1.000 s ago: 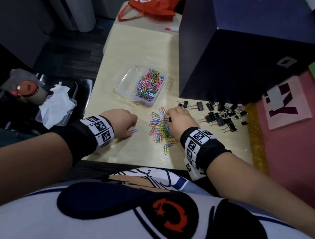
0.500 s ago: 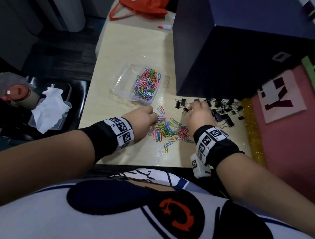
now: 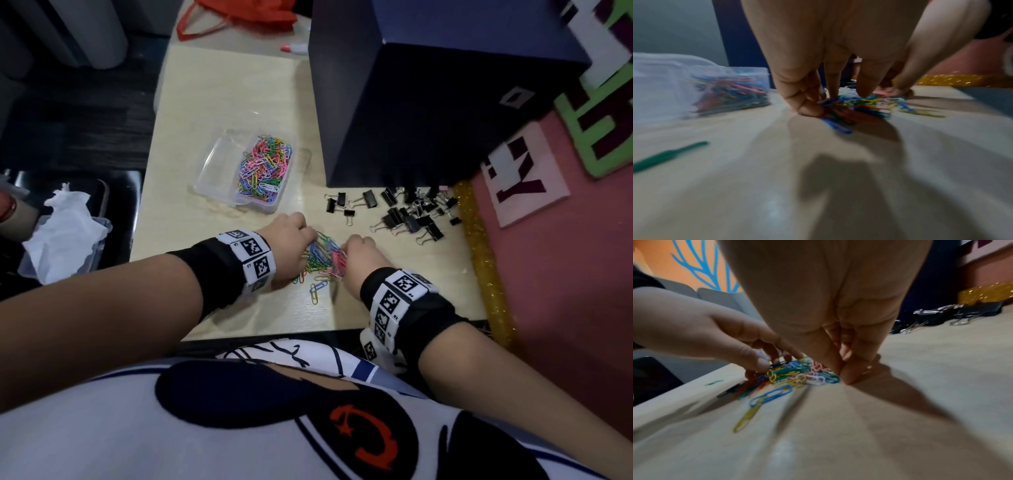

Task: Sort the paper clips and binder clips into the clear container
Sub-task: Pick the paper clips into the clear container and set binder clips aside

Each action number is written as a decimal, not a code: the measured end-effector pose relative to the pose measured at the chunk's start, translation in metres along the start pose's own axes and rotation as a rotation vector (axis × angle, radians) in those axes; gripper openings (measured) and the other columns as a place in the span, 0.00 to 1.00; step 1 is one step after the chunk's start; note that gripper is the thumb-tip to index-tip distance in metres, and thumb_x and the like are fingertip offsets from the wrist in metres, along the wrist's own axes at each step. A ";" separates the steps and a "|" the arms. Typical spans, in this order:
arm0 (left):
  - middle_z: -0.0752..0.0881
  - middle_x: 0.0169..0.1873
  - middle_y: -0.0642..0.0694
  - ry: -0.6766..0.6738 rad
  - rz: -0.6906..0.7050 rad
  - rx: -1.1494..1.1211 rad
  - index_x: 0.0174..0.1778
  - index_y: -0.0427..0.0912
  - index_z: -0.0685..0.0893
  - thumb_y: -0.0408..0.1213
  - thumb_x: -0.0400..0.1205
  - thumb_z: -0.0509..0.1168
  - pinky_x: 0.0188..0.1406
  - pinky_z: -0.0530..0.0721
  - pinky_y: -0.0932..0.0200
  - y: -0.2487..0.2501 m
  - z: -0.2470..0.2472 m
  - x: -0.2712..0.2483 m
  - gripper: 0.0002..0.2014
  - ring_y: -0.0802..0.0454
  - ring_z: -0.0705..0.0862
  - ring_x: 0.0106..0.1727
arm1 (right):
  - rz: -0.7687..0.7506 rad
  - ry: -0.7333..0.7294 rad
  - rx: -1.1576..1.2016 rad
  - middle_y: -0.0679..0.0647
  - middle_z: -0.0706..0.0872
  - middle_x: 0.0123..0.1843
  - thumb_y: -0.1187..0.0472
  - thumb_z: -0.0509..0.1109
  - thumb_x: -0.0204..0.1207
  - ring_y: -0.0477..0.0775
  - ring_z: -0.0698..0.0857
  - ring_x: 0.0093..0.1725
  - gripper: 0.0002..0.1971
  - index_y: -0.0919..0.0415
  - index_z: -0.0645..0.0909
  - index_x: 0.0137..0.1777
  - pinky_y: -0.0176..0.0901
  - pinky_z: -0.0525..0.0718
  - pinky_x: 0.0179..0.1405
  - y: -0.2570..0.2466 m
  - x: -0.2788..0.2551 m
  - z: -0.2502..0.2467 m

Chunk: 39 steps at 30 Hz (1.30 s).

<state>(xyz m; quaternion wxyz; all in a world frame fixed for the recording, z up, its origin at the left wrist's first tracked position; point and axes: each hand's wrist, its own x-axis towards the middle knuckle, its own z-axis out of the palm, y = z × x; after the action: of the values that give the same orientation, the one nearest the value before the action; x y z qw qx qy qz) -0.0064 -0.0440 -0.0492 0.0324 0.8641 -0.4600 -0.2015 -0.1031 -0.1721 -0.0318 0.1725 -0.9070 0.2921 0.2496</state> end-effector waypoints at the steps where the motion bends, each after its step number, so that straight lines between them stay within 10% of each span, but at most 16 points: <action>1: 0.73 0.64 0.40 -0.009 0.020 -0.023 0.72 0.45 0.74 0.42 0.78 0.62 0.67 0.75 0.49 0.004 0.002 -0.002 0.24 0.41 0.74 0.64 | -0.024 -0.005 0.003 0.62 0.71 0.69 0.71 0.63 0.76 0.63 0.79 0.65 0.23 0.63 0.67 0.71 0.51 0.78 0.64 -0.003 0.000 -0.001; 12: 0.86 0.49 0.37 0.186 -0.362 -0.264 0.72 0.41 0.65 0.40 0.80 0.59 0.44 0.81 0.48 -0.032 -0.025 -0.013 0.24 0.37 0.84 0.48 | -0.009 0.014 -0.072 0.63 0.66 0.72 0.75 0.63 0.74 0.65 0.78 0.65 0.28 0.63 0.66 0.74 0.53 0.80 0.64 -0.007 0.003 -0.020; 22: 0.82 0.54 0.39 0.145 -0.243 -0.212 0.60 0.40 0.74 0.41 0.81 0.59 0.50 0.79 0.51 -0.042 -0.013 -0.023 0.13 0.39 0.81 0.52 | -0.048 -0.042 -0.065 0.62 0.68 0.71 0.64 0.65 0.78 0.64 0.79 0.65 0.25 0.62 0.65 0.74 0.52 0.80 0.62 -0.022 0.010 -0.023; 26: 0.82 0.56 0.41 0.105 -0.182 -0.143 0.63 0.43 0.74 0.43 0.80 0.60 0.53 0.82 0.48 -0.052 -0.015 -0.033 0.16 0.39 0.81 0.56 | 0.007 -0.195 -0.247 0.62 0.69 0.68 0.49 0.78 0.65 0.64 0.79 0.63 0.41 0.61 0.62 0.74 0.55 0.83 0.61 -0.018 0.001 -0.029; 34: 0.81 0.62 0.46 0.146 -0.043 -0.064 0.72 0.49 0.70 0.45 0.76 0.65 0.53 0.81 0.53 -0.048 -0.016 -0.051 0.26 0.43 0.79 0.62 | -0.111 -0.141 -0.134 0.59 0.57 0.73 0.51 0.85 0.56 0.65 0.81 0.63 0.59 0.47 0.49 0.81 0.54 0.85 0.59 -0.020 0.002 -0.005; 39: 0.73 0.65 0.45 -0.033 -0.037 0.125 0.76 0.49 0.65 0.55 0.76 0.66 0.58 0.82 0.48 -0.035 -0.005 -0.037 0.34 0.43 0.76 0.65 | -0.279 -0.036 -0.070 0.55 0.62 0.68 0.48 0.81 0.63 0.58 0.81 0.60 0.46 0.50 0.61 0.79 0.50 0.81 0.66 -0.021 0.009 -0.003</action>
<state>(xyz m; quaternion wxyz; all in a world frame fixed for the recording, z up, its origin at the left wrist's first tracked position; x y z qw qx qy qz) 0.0045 0.0058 -0.0416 -0.0332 0.8694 -0.4561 -0.1872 -0.0829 -0.1611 -0.0311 0.1788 -0.9396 0.1512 0.2497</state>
